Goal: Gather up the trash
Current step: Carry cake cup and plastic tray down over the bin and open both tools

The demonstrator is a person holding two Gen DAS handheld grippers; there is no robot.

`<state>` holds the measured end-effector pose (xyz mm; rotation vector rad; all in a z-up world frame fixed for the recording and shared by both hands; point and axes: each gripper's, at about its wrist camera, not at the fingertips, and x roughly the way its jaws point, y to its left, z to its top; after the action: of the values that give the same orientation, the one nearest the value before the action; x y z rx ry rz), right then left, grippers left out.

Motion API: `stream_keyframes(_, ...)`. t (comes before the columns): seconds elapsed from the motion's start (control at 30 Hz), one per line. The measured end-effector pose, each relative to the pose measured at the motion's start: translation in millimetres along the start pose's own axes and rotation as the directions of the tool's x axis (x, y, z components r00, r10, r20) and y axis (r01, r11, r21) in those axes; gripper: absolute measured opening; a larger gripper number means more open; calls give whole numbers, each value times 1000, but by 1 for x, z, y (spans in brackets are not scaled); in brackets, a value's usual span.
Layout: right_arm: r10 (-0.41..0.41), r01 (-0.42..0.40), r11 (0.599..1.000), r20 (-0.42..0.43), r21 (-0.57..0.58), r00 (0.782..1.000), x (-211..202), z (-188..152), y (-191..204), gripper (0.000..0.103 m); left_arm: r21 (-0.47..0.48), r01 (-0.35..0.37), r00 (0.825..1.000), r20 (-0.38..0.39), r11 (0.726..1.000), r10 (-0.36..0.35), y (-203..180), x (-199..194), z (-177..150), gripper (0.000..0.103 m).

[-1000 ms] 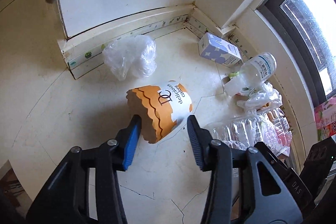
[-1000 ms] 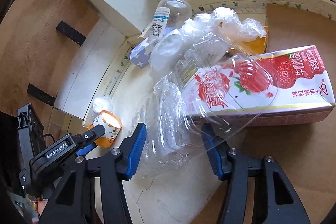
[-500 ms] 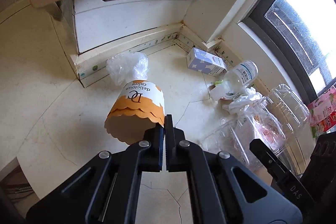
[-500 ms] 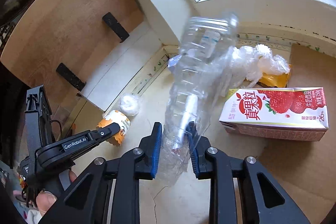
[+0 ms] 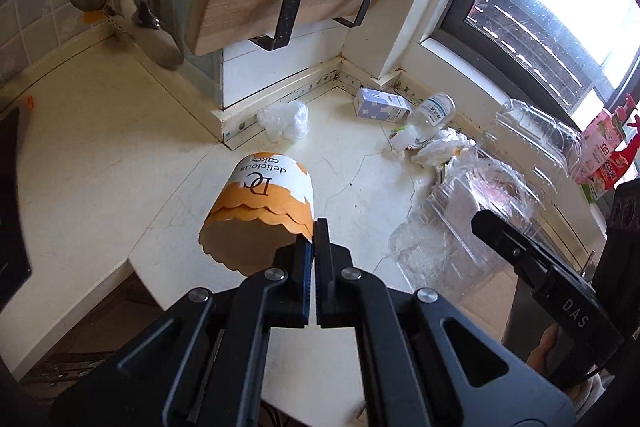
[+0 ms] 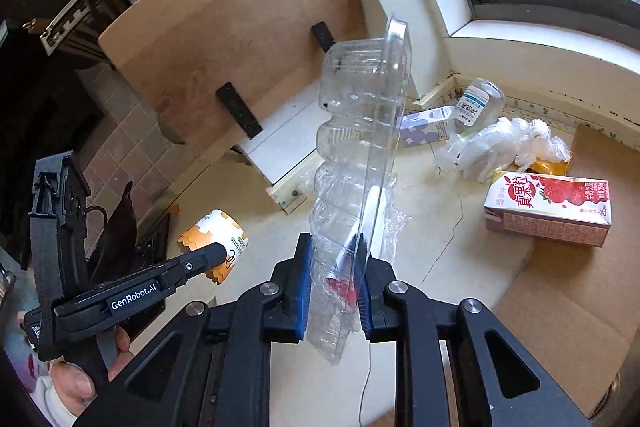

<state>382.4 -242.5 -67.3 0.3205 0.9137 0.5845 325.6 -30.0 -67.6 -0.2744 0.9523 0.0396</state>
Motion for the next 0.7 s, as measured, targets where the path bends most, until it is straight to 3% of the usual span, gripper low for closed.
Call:
stream_keyframes(0.3, 5, -4, 997, 8, -72, 1000, -55, -47, 82, 19, 77, 36, 999, 6, 996, -36, 21, -98, -53, 0)
stream_keyframes(0.5, -17, 17, 993, -4, -118, 1000, -89, -102, 140, 19, 119, 66, 997, -34, 991, -62, 45, -144, -106, 0)
stream_keyframes(0.7, -61, 57, 991, -32, -119, 998, -110, -171, 180, 19, 163, 114, 990, -103, 980, -98, 71, -163, -165, 0)
